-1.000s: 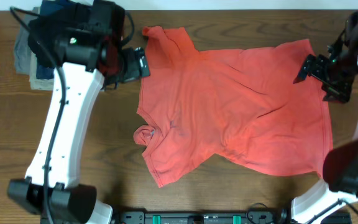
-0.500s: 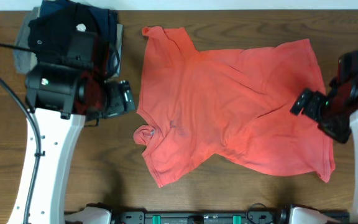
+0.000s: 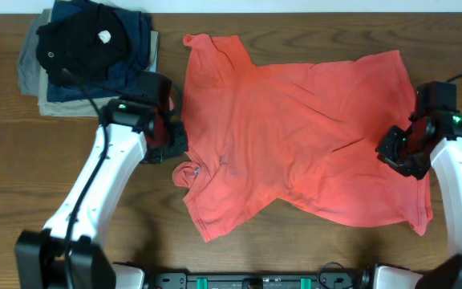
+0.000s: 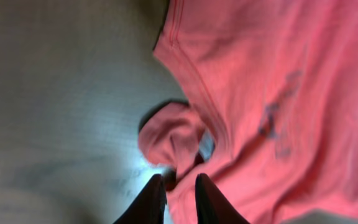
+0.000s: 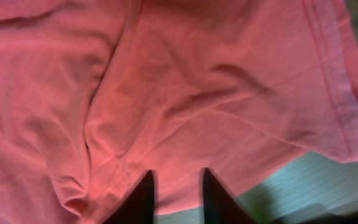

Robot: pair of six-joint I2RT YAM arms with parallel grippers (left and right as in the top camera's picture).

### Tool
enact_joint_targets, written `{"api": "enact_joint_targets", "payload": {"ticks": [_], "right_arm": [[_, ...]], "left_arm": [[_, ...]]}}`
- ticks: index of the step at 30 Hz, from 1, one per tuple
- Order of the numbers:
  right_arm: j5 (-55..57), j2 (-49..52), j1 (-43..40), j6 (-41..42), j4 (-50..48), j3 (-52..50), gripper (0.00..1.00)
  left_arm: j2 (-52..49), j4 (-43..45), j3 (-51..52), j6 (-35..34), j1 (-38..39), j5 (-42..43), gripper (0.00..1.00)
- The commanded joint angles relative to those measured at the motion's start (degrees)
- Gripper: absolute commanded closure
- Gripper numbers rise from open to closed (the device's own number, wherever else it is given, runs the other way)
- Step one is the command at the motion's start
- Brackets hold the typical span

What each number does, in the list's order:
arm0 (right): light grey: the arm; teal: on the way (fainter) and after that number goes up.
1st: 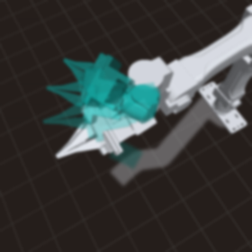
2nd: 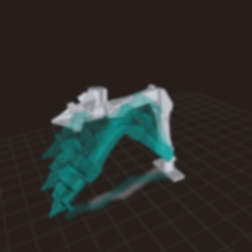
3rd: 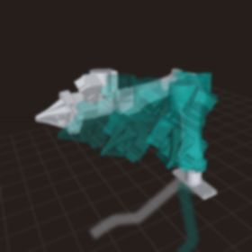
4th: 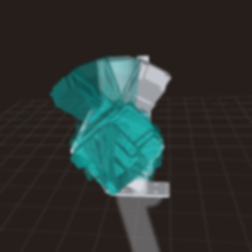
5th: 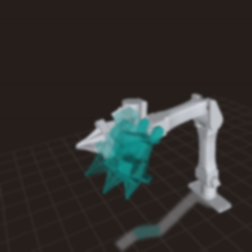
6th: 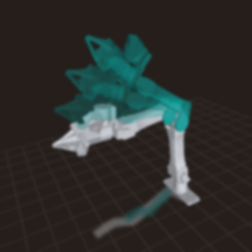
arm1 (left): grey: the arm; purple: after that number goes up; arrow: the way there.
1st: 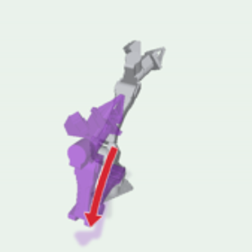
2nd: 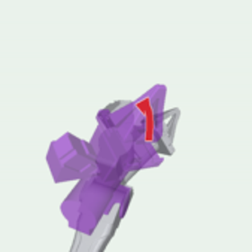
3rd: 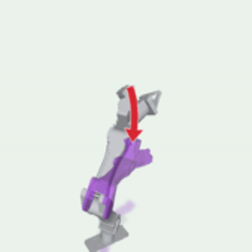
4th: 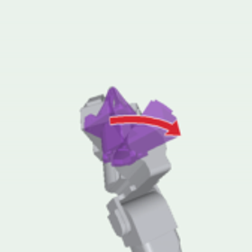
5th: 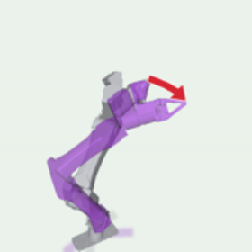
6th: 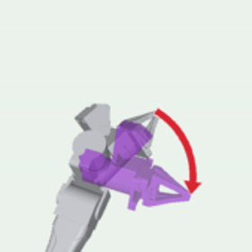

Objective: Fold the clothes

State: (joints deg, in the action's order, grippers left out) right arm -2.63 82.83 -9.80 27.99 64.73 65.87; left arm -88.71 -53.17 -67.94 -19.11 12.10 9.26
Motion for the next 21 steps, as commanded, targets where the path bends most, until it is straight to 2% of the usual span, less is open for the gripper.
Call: {"api": "enact_joint_targets", "payload": {"ticks": [1, 3, 5, 7, 12, 21], "right_arm": [[-2.16, 2.56, 0.50, 0.22, -0.98, -0.33, 0.87], [-2.32, 4.28, 0.57, 0.22, -1.77, -0.33, 0.95], [-2.32, 5.84, 0.57, 0.22, -2.23, -0.33, 0.99], [-2.32, 7.72, 0.57, 0.24, -2.58, -0.33, 0.99], [-2.32, 11.56, 0.55, 0.24, -3.80, -0.33, 0.99], [-2.29, 16.17, 0.55, 0.22, -7.91, -0.33, 0.99]], "left_arm": [[-3.17, 2.91, 1.25, 0.68, -0.13, 0.85, 0.81], [-5.97, 4.94, 1.25, 0.68, -0.13, 1.01, 0.81], [-8.26, 6.67, 1.25, 0.70, -0.13, 1.95, 0.81], [-10.78, 8.85, 1.25, 0.68, -0.13, 2.34, 0.87], [-15.72, 14.01, 1.25, 1.55, -0.15, 2.23, 0.87], [-19.89, 17.84, 1.25, 1.53, -0.20, -0.13, 0.87]]}}
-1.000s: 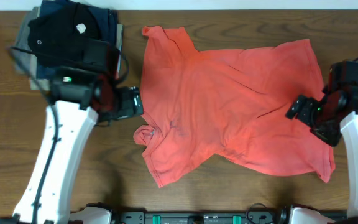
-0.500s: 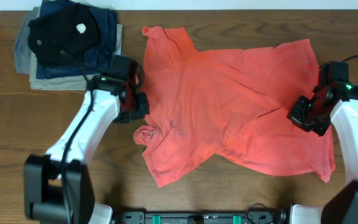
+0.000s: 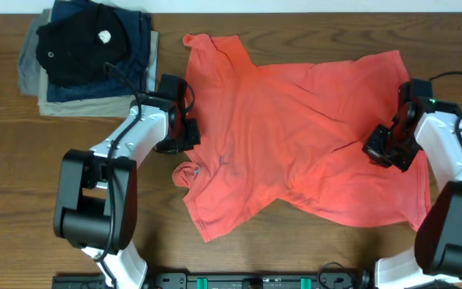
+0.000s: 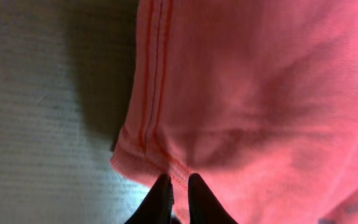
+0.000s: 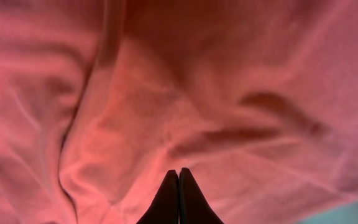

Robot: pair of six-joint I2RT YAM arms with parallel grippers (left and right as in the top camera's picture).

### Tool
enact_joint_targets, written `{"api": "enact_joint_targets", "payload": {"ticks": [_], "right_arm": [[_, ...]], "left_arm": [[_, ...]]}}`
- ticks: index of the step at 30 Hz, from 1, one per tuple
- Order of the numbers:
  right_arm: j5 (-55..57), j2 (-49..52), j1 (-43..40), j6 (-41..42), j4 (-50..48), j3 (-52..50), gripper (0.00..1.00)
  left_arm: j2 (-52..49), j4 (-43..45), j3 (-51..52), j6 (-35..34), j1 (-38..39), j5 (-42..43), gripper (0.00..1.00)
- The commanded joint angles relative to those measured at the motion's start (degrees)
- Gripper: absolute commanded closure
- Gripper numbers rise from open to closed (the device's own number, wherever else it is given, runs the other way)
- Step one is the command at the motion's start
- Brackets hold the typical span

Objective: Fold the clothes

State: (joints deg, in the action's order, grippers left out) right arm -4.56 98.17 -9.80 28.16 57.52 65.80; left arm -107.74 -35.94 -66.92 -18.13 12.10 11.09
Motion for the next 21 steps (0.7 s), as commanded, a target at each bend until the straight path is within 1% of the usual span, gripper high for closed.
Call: {"api": "enact_joint_targets", "payload": {"ticks": [1, 9, 10, 11, 13, 15, 19, 21], "right_arm": [[-0.37, 1.16, 0.55, 0.04, -1.31, -0.26, 0.99], [-0.37, 4.20, 0.55, 0.04, -4.00, -0.26, 0.99], [-0.15, 4.85, 0.55, 0.04, -4.22, -0.26, 0.99], [0.04, 5.22, 0.55, 0.04, -4.37, -0.26, 0.99], [0.76, 6.36, 0.48, -0.15, -4.81, -0.26, 0.99], [2.05, 7.23, 0.42, -0.15, -5.11, -0.26, 0.99], [4.83, 8.31, 0.13, -0.13, -5.88, -0.26, 0.99], [5.49, 8.35, -0.11, -0.11, -6.36, -0.26, 0.98]], "left_arm": [[-0.94, 1.18, 0.22, 0.52, -0.20, -2.64, 0.87], [-3.48, 5.33, 0.22, 0.48, -0.31, -2.75, 0.87], [-4.15, 5.68, 0.22, 0.50, -0.31, -2.78, 0.89], [-4.42, 5.86, 0.22, 0.50, -0.31, -2.75, 0.88], [-4.85, 5.92, 0.22, 0.52, -0.33, -2.99, 0.88], [-4.94, 6.19, 0.22, 0.50, -0.66, -4.66, 0.87], [-4.94, 6.69, 0.20, 0.50, -2.82, -10.56, 0.88], [-4.96, 6.62, 0.22, 0.50, -4.37, -13.99, 0.90]]}}
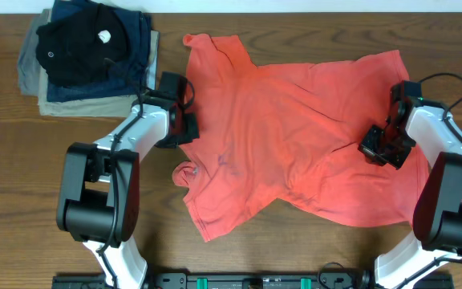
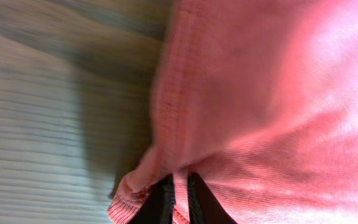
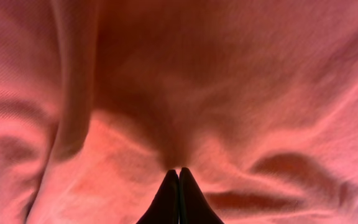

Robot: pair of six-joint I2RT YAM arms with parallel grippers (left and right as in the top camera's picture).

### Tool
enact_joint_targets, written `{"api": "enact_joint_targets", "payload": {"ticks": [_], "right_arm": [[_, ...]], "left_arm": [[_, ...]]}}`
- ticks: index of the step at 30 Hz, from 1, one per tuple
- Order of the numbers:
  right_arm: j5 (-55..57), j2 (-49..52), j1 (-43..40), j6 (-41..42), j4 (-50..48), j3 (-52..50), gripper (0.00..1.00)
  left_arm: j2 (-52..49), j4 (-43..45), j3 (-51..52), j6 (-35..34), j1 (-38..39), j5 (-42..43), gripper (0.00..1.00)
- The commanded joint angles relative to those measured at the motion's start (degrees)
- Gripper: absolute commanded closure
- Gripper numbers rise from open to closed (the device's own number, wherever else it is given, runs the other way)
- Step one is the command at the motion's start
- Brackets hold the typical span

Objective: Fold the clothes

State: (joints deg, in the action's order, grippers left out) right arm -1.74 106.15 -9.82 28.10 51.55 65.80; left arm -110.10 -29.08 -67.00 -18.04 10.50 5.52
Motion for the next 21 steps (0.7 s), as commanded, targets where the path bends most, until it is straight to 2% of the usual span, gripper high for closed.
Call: {"api": "enact_joint_targets", "payload": {"ticks": [1, 12, 21], "right_arm": [[2.82, 0.37, -0.31, -0.04, -1.05, -0.26, 0.98], [3.23, 0.37, -1.75, -1.86, -5.03, -0.24, 0.98], [2.75, 0.37, -1.95, -2.89, -5.29, 1.51, 0.97]], "left_arm": [[-2.62, -0.17, 0.28, 0.42, -3.82, -10.16, 0.91], [-2.58, 2.78, -0.81, 0.20, -13.49, -11.50, 0.92], [4.83, -4.35, -6.27, 0.20, -12.87, -10.36, 0.91]]}}
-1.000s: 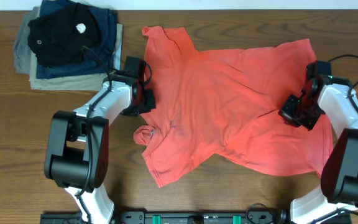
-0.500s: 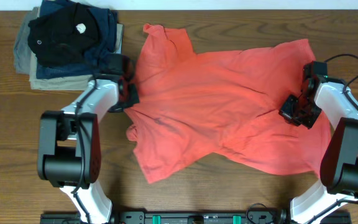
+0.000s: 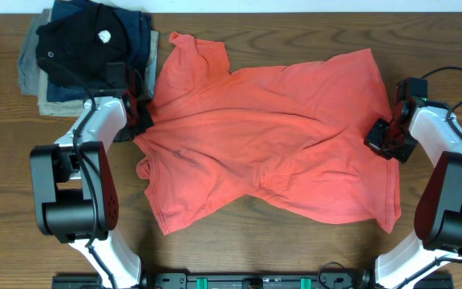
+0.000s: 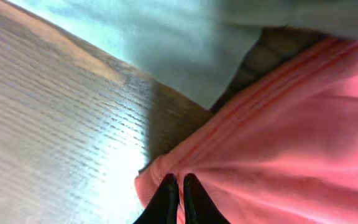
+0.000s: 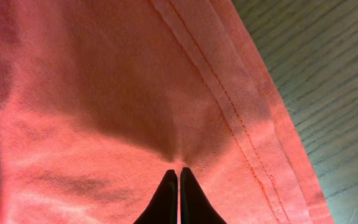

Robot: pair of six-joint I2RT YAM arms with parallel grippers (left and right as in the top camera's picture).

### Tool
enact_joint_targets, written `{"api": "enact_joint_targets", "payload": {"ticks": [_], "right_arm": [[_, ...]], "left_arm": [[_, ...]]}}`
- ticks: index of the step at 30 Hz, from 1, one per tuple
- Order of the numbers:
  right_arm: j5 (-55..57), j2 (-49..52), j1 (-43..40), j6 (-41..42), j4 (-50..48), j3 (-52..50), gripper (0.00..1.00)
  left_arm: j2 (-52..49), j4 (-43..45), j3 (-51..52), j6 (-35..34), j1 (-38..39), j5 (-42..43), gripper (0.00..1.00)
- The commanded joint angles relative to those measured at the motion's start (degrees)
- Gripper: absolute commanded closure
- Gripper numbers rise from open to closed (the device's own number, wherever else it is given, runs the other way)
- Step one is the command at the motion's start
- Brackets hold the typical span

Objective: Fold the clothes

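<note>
A coral-red T-shirt lies spread and wrinkled across the wooden table. My left gripper is shut on the shirt's left hem, right beside the stack of clothes; in the left wrist view the left gripper pinches the stitched edge. My right gripper is shut on a pinch of fabric near the shirt's right hem; in the right wrist view the right gripper has its fingertips pressed together on cloth beside the double-stitched hem.
A stack of folded clothes, black over navy over grey, stands at the back left, touching the shirt's edge. Bare wooden tabletop lies to the left and along the front.
The whole shirt has shifted left, its left edge now against the folded stack. My left gripper has moved left and up with the hem; my right gripper now holds near the right hem.
Both grippers were open at the shirt's left and right sides. Then each was shut on fabric, the left on the left hem, the right on a fold near the right side. They stayed shut, and the shirt now lies further left and flatter.
</note>
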State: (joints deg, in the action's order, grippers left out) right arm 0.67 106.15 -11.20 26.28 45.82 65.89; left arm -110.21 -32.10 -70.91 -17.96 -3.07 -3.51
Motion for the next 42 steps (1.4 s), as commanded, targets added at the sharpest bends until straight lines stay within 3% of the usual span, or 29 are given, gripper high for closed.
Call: {"api": "enact_joint_targets", "payload": {"ticks": [1, 3, 5, 10, 12, 33, 42], "right_arm": [[-0.09, 0.37, -0.57, -1.07, 0.59, 1.75, 0.97], [-0.48, 0.37, -0.57, -1.05, 0.59, 1.92, 0.97], [-0.37, 0.37, -0.57, -1.07, 0.59, 1.88, 0.99], [3.85, 0.61, -0.59, -1.03, 0.13, 1.88, 0.99], [3.85, 0.92, -0.81, -1.03, 0.09, 1.88, 0.99], [3.41, 10.25, -4.28, -1.01, -6.58, 2.21, 0.99], [2.49, 10.36, -10.69, -3.23, -5.40, 12.02, 0.99]], "left_arm": [[6.67, -2.36, -2.36, 0.13, 1.05, -0.70, 0.87], [9.40, -4.52, -2.34, 0.11, 1.57, 1.84, 0.56], [11.21, -6.54, -2.34, 0.11, 2.01, 4.83, 0.38], [11.72, -11.37, -1.99, 0.11, 2.43, 8.70, 0.07], [11.72, -12.52, -1.40, 0.11, 2.40, 8.68, 0.00], [11.72, -15.87, -1.20, 0.17, 2.40, 8.70, 0.02], [11.72, -16.79, -1.20, 1.75, 2.43, 10.14, 0.02]]}}
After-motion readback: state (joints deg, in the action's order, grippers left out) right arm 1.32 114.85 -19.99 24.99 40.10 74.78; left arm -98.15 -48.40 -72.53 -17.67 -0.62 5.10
